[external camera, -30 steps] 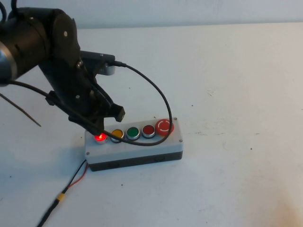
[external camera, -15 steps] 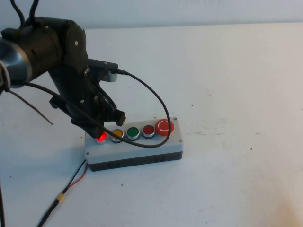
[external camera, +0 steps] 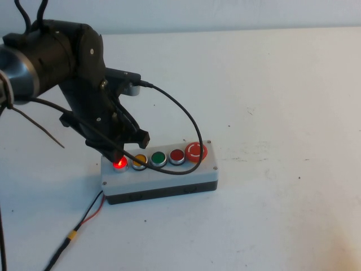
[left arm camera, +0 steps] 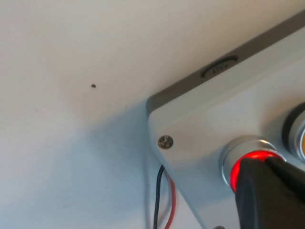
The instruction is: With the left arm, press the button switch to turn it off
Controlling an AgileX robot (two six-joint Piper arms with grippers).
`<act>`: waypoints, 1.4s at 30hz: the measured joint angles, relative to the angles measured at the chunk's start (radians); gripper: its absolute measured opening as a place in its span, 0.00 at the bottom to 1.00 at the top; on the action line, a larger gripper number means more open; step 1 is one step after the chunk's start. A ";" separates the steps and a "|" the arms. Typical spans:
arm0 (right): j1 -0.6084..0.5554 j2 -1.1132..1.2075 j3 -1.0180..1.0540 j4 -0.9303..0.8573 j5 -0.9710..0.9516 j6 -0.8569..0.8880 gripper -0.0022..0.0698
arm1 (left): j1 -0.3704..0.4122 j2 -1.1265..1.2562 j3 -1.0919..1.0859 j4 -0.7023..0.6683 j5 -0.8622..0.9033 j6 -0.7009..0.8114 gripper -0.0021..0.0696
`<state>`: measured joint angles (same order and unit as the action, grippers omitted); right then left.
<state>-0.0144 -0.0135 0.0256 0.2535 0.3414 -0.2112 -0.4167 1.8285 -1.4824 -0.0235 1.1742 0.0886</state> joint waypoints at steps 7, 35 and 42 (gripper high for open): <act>0.000 0.000 0.000 0.000 0.000 0.000 0.01 | 0.000 0.021 -0.014 0.000 0.017 0.000 0.03; 0.000 0.000 0.000 0.000 0.000 0.000 0.01 | 0.000 -0.962 0.779 0.024 -0.781 -0.067 0.03; 0.000 0.000 0.000 0.000 0.000 0.000 0.01 | 0.000 -1.182 0.959 0.152 -0.802 -0.063 0.03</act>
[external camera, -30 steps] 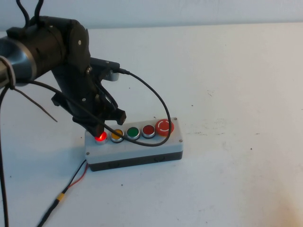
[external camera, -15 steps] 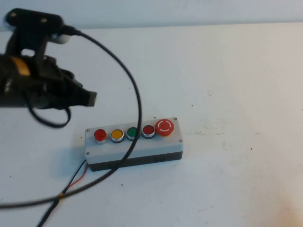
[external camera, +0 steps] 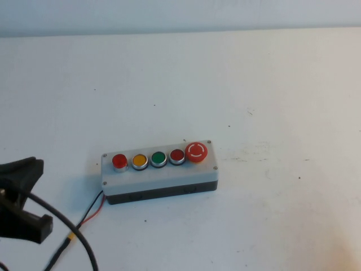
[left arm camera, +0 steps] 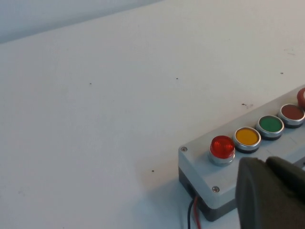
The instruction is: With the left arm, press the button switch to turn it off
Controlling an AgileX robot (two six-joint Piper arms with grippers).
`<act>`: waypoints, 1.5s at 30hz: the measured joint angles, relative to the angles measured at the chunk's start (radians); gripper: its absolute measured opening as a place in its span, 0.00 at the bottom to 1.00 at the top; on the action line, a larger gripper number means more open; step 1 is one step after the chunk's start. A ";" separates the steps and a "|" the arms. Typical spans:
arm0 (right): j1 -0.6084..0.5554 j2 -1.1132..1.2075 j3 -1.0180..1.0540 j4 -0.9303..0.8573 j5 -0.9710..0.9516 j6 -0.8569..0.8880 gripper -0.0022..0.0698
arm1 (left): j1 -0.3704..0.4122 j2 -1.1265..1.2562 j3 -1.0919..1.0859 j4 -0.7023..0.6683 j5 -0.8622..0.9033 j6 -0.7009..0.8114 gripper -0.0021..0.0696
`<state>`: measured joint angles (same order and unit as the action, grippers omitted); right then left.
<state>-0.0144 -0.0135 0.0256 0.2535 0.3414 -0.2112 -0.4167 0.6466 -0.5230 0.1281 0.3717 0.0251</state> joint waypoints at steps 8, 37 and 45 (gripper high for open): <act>0.000 0.000 0.000 0.000 0.000 0.000 0.01 | 0.000 -0.048 0.066 0.004 -0.042 -0.025 0.03; 0.000 0.000 0.000 0.000 0.000 0.000 0.01 | 0.243 -0.658 0.550 -0.095 0.014 0.018 0.03; 0.000 0.000 0.000 0.000 0.000 0.000 0.01 | 0.243 -0.658 0.550 -0.095 0.016 0.016 0.03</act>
